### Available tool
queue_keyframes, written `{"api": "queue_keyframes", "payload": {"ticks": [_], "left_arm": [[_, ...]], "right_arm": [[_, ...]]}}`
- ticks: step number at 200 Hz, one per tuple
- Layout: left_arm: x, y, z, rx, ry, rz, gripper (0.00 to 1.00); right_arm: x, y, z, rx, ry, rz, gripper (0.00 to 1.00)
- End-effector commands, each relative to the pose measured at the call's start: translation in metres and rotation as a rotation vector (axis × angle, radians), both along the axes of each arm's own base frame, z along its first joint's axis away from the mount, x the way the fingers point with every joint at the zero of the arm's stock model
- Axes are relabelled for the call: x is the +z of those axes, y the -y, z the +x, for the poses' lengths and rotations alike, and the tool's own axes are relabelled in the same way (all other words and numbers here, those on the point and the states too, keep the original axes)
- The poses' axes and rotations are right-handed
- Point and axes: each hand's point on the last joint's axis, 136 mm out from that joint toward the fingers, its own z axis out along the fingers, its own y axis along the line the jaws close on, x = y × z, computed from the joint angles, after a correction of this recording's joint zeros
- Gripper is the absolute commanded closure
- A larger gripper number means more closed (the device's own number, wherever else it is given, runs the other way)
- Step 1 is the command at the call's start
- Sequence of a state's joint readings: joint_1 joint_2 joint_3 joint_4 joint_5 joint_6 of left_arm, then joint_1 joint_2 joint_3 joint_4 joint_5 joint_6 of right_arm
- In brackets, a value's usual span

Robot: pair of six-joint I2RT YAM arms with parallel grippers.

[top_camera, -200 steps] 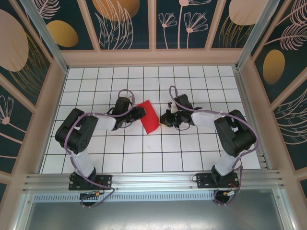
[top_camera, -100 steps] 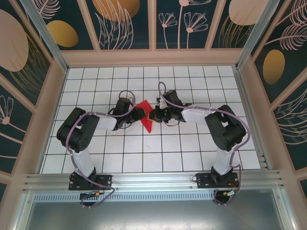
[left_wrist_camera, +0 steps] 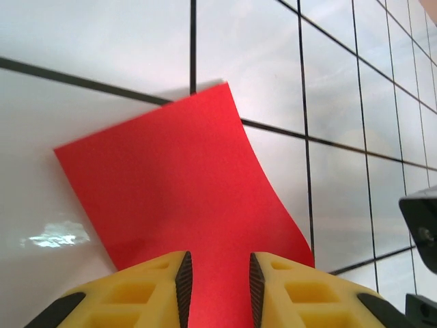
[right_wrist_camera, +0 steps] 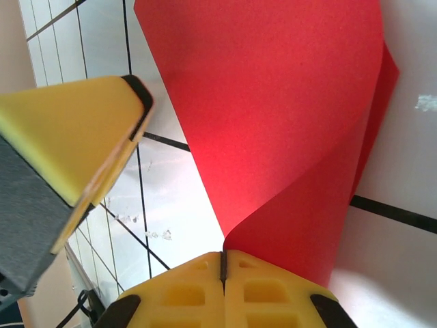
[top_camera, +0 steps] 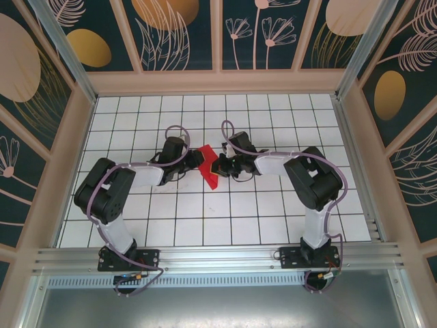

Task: Fold a paper plane with a square sheet of paper (pick it up from the middle)
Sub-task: Third fold the triangle at the center of the table.

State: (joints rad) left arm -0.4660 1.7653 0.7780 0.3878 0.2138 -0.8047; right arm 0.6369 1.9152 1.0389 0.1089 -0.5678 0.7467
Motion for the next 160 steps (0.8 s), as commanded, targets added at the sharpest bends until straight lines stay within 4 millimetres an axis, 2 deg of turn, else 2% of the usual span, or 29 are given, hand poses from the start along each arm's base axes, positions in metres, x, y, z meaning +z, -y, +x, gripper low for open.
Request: {"api": "queue_keyframes", "payload": {"ticks": [1,45,80,160], "left_arm": [[-0.006,-0.009,0.003,0.037,-0.008,0.061,0.69],[-0.028,-0.009,0.003,0.039,-0.078,0.094,0.76],[-0.035,-0.011,0.0,0.04,-0.105,0.11,0.84],[-0.045,-0.011,-0.004,0.027,-0.136,0.12,0.86]], "right_arm": [[0.003,-0.008,0.009,-0.014,0.026,0.01,0.92],[0.003,-0.011,0.012,-0.017,0.027,0.028,0.92],[0.007,-0.017,0.017,-0.025,0.03,0.053,0.92],[0.003,-0.025,0.024,-0.048,0.024,0.069,0.92]]}}
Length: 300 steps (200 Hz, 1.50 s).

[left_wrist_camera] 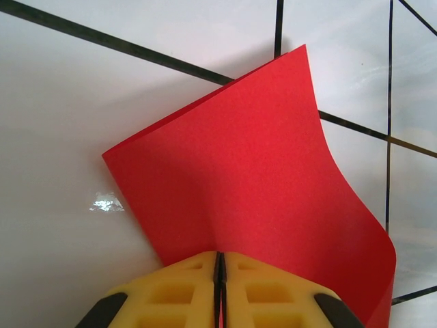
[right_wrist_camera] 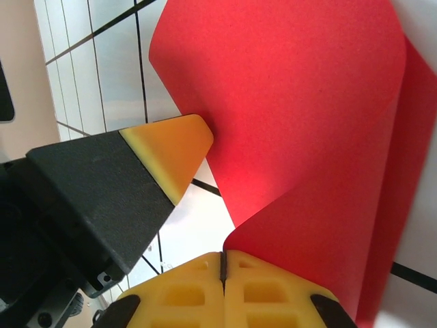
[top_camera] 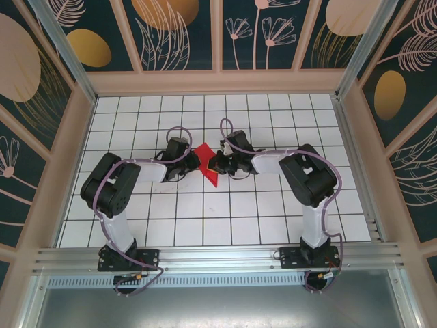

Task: Fold a paper plane with a square sheet of paper (pick it up from the middle)
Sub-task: Third fold the triangle at the center of the table.

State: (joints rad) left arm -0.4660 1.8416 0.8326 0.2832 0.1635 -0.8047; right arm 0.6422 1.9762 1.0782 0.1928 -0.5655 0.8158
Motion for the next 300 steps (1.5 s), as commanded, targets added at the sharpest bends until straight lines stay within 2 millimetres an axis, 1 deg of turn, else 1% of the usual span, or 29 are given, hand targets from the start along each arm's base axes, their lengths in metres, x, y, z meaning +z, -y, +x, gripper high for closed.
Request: {"api": "queue_keyframes", "payload": {"ticks": [1,54,89,142,184,227,300], "left_arm": [[-0.013,-0.001,-0.005,-0.009,-0.039,0.031,0.86],[-0.013,0.0,-0.005,-0.018,-0.042,0.031,0.86],[-0.013,0.0,-0.005,-0.019,-0.043,0.033,0.85],[-0.014,0.001,-0.005,-0.027,-0.045,0.033,0.85],[-0.015,0.002,-0.005,-0.033,-0.048,0.029,0.84],[-0.015,0.002,-0.006,-0.033,-0.051,0.028,0.84],[-0.015,0.003,-0.006,-0.034,-0.053,0.024,0.83]], "right_arm": [[0.004,-0.011,0.009,-0.009,0.027,0.024,0.92],[-0.003,-0.011,0.011,0.009,0.043,-0.011,0.92],[-0.01,-0.01,0.009,0.023,0.038,-0.032,0.92],[-0.017,-0.001,0.007,0.036,0.053,-0.098,0.92],[-0.017,0.0,0.005,0.05,0.062,-0.096,0.92],[-0.013,-0.004,0.008,0.045,0.079,-0.072,0.91],[-0.017,-0.005,0.008,0.049,0.075,-0.067,0.91]]}}
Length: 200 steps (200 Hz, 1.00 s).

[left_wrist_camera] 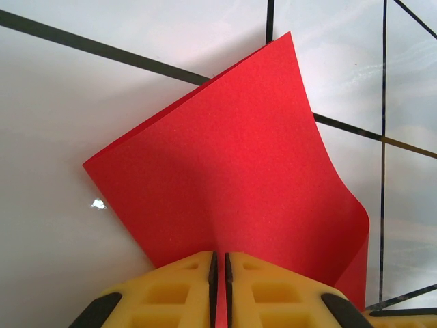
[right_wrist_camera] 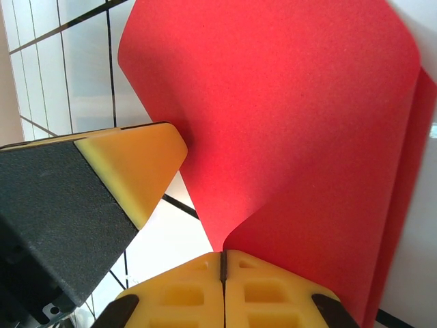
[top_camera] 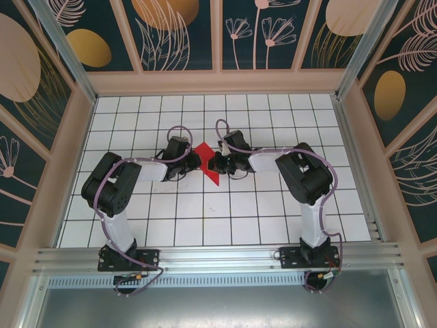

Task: Fold a paper plane with a square sheet of paper (pick it up from the middle)
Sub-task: Third fold the triangle at the center of the table.

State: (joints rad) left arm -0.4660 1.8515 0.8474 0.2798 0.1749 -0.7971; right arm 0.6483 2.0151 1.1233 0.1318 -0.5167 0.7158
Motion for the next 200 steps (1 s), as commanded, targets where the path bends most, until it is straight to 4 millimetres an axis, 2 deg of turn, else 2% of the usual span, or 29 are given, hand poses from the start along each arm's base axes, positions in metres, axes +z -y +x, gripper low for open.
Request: {"api": "queue_keyframes", "payload": {"ticks": [1,168,200], "left_arm": [[-0.016,-0.001,-0.008,-0.022,-0.053,0.029,0.83],[-0.017,-0.001,-0.01,-0.024,-0.058,0.031,0.83],[-0.017,-0.001,-0.009,-0.021,-0.058,0.031,0.83]], "right_arm": [[-0.002,-0.006,0.002,0.015,0.02,0.011,0.91],[-0.012,-0.007,0.002,0.022,-0.007,0.014,0.91],[-0.014,-0.007,0.001,0.022,-0.01,0.013,0.87]]}}
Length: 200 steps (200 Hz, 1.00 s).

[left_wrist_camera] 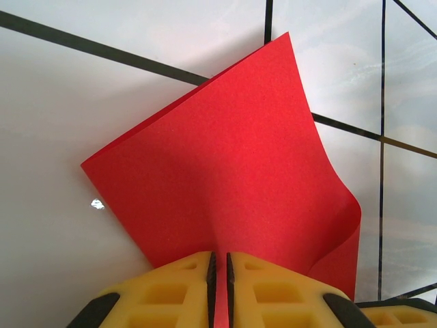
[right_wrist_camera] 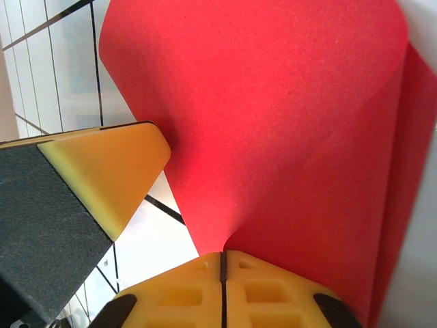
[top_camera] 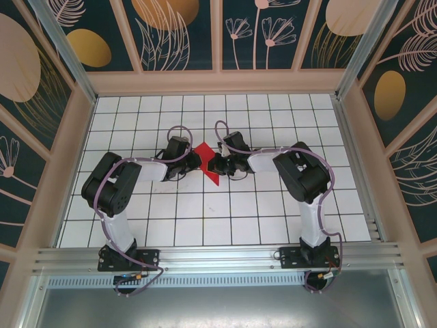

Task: Fold a paper plane with a square sheet of paper (pick it up from the middle)
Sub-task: Third fold the triangle at the center of the table.

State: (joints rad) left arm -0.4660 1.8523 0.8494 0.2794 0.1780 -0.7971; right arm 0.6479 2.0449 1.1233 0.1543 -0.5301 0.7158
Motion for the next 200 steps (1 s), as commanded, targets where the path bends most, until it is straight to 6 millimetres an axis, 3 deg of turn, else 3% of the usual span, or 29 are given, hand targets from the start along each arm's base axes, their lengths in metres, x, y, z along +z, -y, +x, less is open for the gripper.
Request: {"api": "queue_keyframes", "payload": {"ticks": [1,64,106,122,155,200], "left_arm": [[-0.017,-0.002,-0.01,-0.019,-0.058,0.034,0.83],[-0.005,-0.004,-0.007,0.006,-0.04,0.029,0.81],[0.003,0.001,-0.006,-0.002,-0.029,-0.002,0.8],[0.005,0.004,-0.006,-0.011,-0.028,-0.021,0.81],[0.019,0.012,-0.007,-0.04,-0.008,-0.074,0.8],[0.034,0.023,-0.021,-0.107,0.005,-0.155,0.79]], "right_arm": [[-0.005,-0.005,0.002,0.012,0.001,0.008,0.87],[-0.016,0.002,-0.003,0.009,-0.023,-0.034,0.7],[-0.016,0.007,-0.004,-0.003,-0.028,-0.031,0.66],[-0.015,0.01,-0.003,-0.013,-0.028,-0.03,0.71],[-0.016,0.014,-0.003,-0.023,-0.032,-0.033,0.89],[-0.019,0.016,-0.004,-0.024,-0.037,-0.047,0.96]]}}
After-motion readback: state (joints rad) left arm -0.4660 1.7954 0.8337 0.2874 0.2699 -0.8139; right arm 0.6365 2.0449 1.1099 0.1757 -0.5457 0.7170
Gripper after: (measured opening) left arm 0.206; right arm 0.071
